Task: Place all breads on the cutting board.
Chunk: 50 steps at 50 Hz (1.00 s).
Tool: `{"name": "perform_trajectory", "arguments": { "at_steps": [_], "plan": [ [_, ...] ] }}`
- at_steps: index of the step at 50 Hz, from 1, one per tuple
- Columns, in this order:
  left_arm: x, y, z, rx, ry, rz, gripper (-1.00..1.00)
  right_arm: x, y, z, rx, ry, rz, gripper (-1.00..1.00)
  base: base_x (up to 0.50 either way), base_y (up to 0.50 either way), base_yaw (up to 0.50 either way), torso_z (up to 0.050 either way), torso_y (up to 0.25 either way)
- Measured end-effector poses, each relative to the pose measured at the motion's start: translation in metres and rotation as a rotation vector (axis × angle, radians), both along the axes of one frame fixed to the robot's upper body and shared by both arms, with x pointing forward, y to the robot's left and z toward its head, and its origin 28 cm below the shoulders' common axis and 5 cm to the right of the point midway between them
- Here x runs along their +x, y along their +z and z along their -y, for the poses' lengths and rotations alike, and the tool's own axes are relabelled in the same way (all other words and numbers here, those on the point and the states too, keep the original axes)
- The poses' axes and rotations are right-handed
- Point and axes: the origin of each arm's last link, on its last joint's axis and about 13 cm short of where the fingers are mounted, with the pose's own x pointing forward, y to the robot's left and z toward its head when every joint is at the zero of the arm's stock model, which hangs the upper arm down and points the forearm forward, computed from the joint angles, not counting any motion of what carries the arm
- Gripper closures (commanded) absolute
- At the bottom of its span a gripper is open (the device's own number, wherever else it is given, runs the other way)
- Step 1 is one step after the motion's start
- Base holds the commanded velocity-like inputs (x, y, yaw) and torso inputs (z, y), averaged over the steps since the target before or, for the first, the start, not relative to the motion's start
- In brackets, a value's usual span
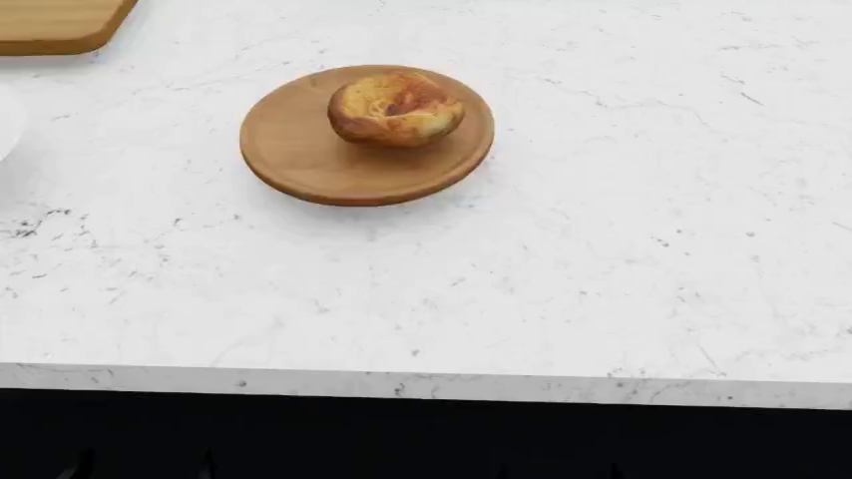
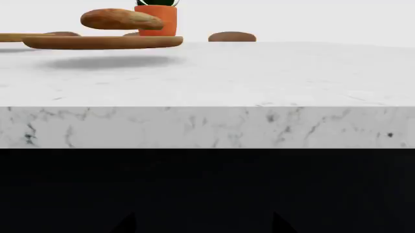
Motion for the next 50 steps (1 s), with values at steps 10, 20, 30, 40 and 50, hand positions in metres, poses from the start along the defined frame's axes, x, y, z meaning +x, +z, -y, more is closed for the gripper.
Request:
{"name": "perform_trajectory", "arguments": {
  "at_steps": [10,20,30,40,50],
  "plan": [
    [0.0028,0.0014,0.002,-0.007,0.001,0.014,-1.0,0.0021,0.001,-0.0015,0.0,0.002,0.01,-1.0,0.0,0.0,0.0,0.0,0.0],
    [0.0008,0.0009,0.0009,0.004,-0.001,0.002,-1.0,0.0009,0.0008,-0.0007,0.001,-0.001,0.001,-1.0,0.0,0.0,0.0,0.029,0.0],
    [-0.0001,0.0008,0.0004,0.007,-0.01,0.001,-1.0,0.0009,0.0005,-0.0004,0.0,-0.003,-0.002,-1.0,0.0,0.0,0.0,0.05,0.0],
    [-0.0008,0.0008,0.0001,0.008,-0.013,0.002,-1.0,0.0008,0.0002,-0.0004,-0.002,-0.003,-0.003,-1.0,0.0,0.0,0.0,0.05,0.0],
    [-0.0011,0.0009,0.0001,0.009,-0.014,0.006,-1.0,0.0004,0.0005,-0.0003,-0.002,-0.003,0.0,-1.0,0.0,0.0,0.0,0.05,0.0]
  ]
}}
